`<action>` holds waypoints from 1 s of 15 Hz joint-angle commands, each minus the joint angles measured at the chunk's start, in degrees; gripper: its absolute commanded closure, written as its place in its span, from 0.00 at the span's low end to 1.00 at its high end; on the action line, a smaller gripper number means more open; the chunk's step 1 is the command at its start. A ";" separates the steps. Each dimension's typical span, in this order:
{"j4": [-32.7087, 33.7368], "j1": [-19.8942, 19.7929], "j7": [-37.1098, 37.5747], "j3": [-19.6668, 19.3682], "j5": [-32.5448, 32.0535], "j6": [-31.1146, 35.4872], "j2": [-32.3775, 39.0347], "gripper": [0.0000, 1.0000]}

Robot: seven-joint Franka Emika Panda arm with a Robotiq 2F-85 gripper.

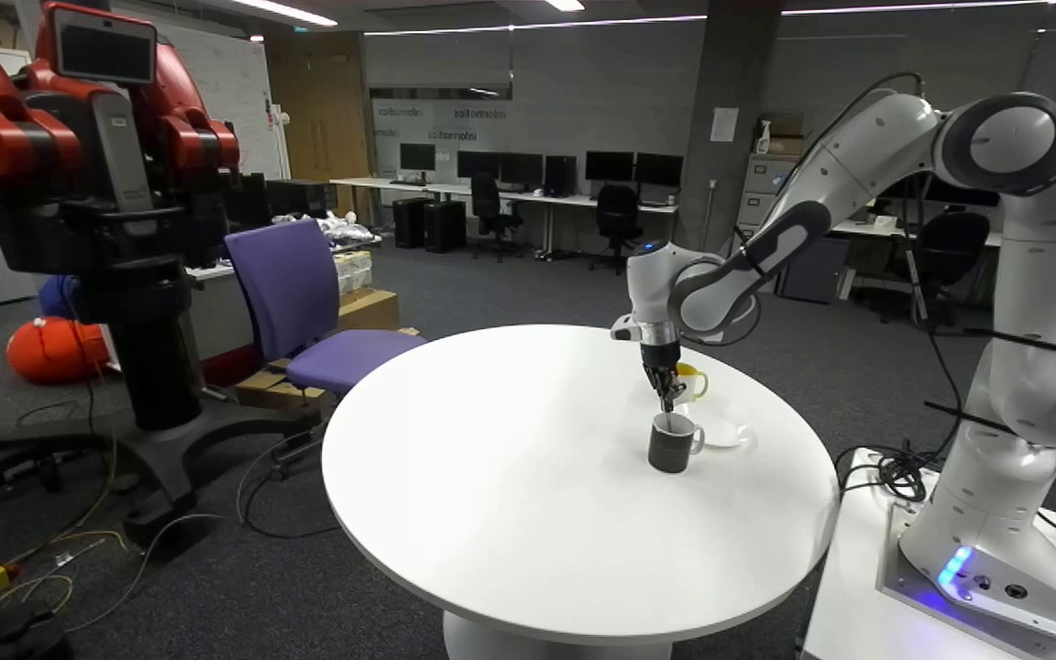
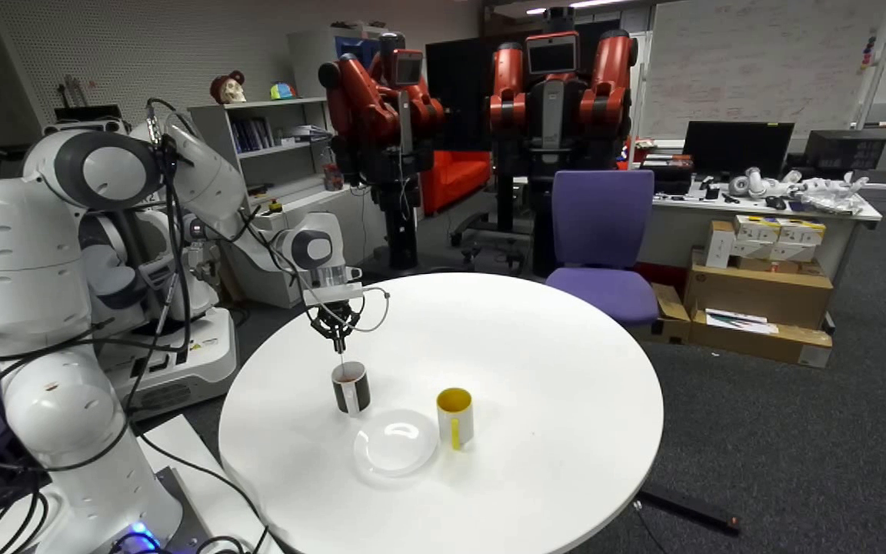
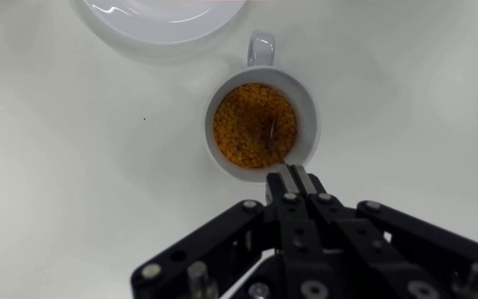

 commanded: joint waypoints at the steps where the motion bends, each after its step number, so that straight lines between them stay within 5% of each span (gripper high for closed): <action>1: 0.23 0.36 -1.89 0.49 1.46 0.56 -0.77 0.99; 15: -0.43 0.17 0.35 -1.43 -1.13 0.02 -1.77 0.99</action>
